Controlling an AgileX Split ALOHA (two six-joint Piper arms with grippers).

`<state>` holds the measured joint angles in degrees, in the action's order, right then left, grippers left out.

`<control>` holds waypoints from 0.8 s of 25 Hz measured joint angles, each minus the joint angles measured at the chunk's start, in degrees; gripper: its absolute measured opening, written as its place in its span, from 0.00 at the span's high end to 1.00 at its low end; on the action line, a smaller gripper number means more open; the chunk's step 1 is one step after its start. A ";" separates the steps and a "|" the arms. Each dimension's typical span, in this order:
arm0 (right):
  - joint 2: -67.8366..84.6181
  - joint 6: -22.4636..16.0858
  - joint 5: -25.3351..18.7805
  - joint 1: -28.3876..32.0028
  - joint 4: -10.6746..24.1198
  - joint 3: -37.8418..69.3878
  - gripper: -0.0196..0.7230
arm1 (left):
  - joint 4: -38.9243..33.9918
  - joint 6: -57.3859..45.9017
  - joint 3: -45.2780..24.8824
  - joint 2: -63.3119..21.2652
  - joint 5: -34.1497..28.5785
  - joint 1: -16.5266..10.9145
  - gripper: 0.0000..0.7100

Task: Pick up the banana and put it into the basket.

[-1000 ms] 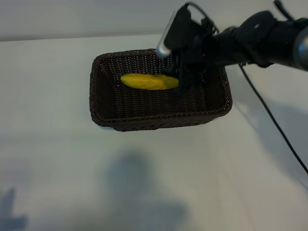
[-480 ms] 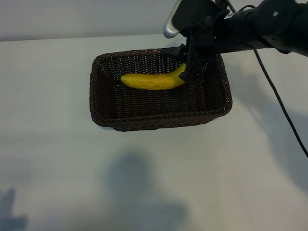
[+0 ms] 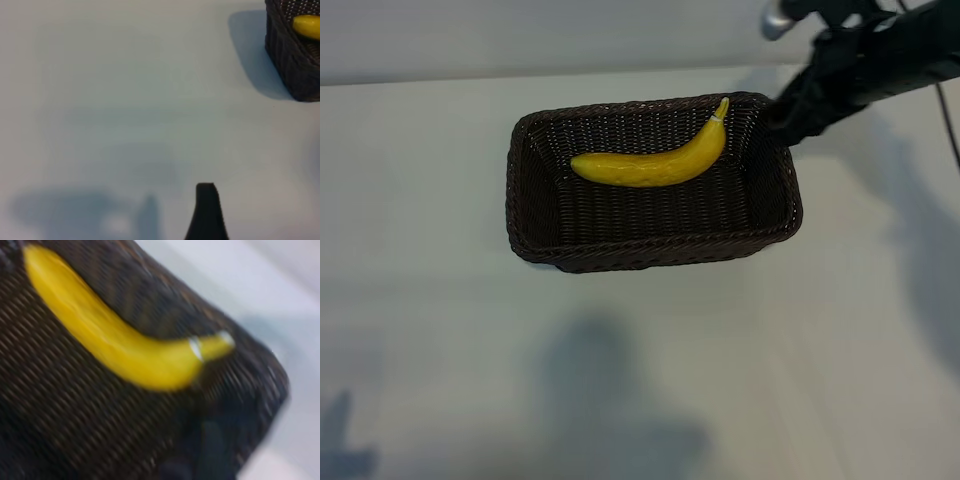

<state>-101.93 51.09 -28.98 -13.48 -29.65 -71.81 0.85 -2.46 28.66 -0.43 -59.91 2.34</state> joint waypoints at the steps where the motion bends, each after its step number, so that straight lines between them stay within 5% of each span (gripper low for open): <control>1: 0.00 -2.27 -1.18 1.05 1.16 0.00 0.29 | 0.00 0.11 0.00 0.00 0.00 0.00 0.19; 5: 0.00 -9.94 -5.48 6.33 3.86 0.00 0.29 | 0.00 0.11 0.00 0.00 0.00 0.00 0.19; 14: 0.00 -20.67 -12.42 17.77 6.41 0.00 0.29 | 0.00 0.05 0.00 0.00 0.00 0.00 0.19; 20: 0.18 -28.08 -15.63 21.28 13.61 0.00 0.29 | 0.00 0.05 0.00 0.00 0.00 0.00 0.19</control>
<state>-101.75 23.01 -44.61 7.80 -16.04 -71.81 0.85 -2.40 28.66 -0.43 -59.91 2.34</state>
